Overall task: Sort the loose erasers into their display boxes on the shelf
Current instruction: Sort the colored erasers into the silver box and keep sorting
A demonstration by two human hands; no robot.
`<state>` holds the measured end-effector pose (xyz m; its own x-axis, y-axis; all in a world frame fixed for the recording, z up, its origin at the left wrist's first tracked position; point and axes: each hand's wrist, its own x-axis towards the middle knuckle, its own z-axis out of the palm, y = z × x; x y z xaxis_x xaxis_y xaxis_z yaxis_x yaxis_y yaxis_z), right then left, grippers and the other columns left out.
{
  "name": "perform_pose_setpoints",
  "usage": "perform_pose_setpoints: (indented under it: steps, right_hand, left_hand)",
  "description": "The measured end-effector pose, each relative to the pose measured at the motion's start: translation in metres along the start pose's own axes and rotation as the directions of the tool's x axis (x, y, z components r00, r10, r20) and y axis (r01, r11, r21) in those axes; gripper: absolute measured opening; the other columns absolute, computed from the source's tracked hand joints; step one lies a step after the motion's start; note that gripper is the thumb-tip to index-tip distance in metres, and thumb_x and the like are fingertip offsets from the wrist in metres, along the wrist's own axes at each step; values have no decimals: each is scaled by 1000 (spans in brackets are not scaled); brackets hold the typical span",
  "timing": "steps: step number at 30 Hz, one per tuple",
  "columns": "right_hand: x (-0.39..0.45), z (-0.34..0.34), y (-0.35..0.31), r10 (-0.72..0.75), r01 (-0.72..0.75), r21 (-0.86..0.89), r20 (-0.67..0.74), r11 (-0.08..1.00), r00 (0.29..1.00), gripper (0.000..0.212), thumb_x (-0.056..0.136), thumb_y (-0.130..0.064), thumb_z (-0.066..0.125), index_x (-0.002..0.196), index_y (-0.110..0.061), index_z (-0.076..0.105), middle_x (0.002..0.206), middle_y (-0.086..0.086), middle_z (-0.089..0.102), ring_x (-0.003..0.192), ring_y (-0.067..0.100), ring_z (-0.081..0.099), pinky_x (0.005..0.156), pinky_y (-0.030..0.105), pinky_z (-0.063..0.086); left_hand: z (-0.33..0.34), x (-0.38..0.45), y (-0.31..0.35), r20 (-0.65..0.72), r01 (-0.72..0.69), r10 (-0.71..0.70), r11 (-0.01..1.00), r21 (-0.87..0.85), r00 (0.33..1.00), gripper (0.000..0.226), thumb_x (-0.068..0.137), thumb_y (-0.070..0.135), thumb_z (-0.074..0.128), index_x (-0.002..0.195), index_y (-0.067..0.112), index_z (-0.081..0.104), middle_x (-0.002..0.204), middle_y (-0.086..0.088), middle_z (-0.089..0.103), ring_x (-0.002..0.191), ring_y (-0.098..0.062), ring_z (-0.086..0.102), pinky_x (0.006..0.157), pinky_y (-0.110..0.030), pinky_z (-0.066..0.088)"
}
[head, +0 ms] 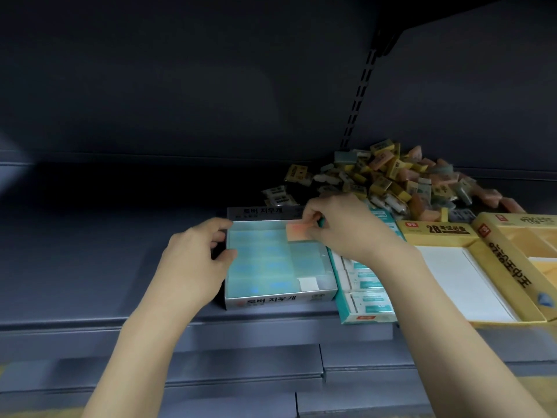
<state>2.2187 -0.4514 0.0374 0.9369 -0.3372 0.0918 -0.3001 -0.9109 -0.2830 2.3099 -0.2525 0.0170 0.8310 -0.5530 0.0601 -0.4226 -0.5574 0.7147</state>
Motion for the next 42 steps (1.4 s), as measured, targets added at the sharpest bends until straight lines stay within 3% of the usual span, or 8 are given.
perform_pose_setpoints:
  steps: [3,9,14,22,27,35,38,42]
  right_hand:
    - [-3,-7,5,-36,37,13,-46,999,998,14,87,-19,58,98,-17,66,100,1,63,81,14,52,69,27,41]
    - [-14,-21,27,-76,78,29,-63,997,995,14,88,-22,58,97,-16,67,101,2,64,92,20,58,78,38,49]
    - [-25,-31,55,-79,82,51,-64,995,995,14,91,-22,54,95,-19,67,98,-1,66,91,17,60,78,38,50]
    - [-37,-47,100,-61,62,12,-72,998,996,17,93,-25,50,97,-26,66,97,-5,68,87,16,61,73,36,52]
    - [-47,-58,126,-80,74,-65,-90,995,993,19,93,-22,49,99,-23,67,94,-5,65,86,18,58,66,30,44]
    - [-55,-67,171,-166,124,-246,-161,961,973,24,92,-23,50,112,-23,63,115,-2,62,101,24,58,74,32,49]
    - [-51,-68,179,-283,197,-349,-217,916,934,24,78,-14,66,101,-20,70,109,1,67,101,30,62,77,37,53]
    - [-38,-66,196,-397,265,-443,-235,856,887,39,60,-10,82,96,-20,73,105,2,69,105,31,63,82,48,50]
  left_hand:
    - [2,1,4,-9,1,-1,1000,25,1000,39,84,7,60,120,22,61,108,2,67,104,-13,60,96,-32,46]
    - [8,2,13,-45,44,-39,994,101,998,41,84,2,54,117,24,63,104,0,69,101,-20,62,90,-37,49]
    - [19,6,35,-107,59,-29,957,285,994,40,86,21,60,126,21,56,124,-6,58,115,-31,50,94,-43,43]
    - [73,27,112,-53,-230,252,937,264,966,33,86,24,60,118,20,61,118,-5,63,108,-30,56,89,-40,46]
    - [109,53,163,17,-369,379,891,264,925,34,90,20,51,124,22,54,124,-1,59,112,-24,54,90,-32,44]
    - [166,117,193,107,-443,441,793,417,891,38,96,34,41,132,21,41,129,-7,53,118,-30,47,93,-38,39]
    - [180,134,196,156,-470,452,753,461,878,37,96,26,43,132,16,43,131,-6,49,120,-28,46,97,-42,39]
    - [189,148,204,173,-486,466,722,492,868,20,94,16,44,111,10,53,115,-7,55,108,-27,52,84,-37,41]
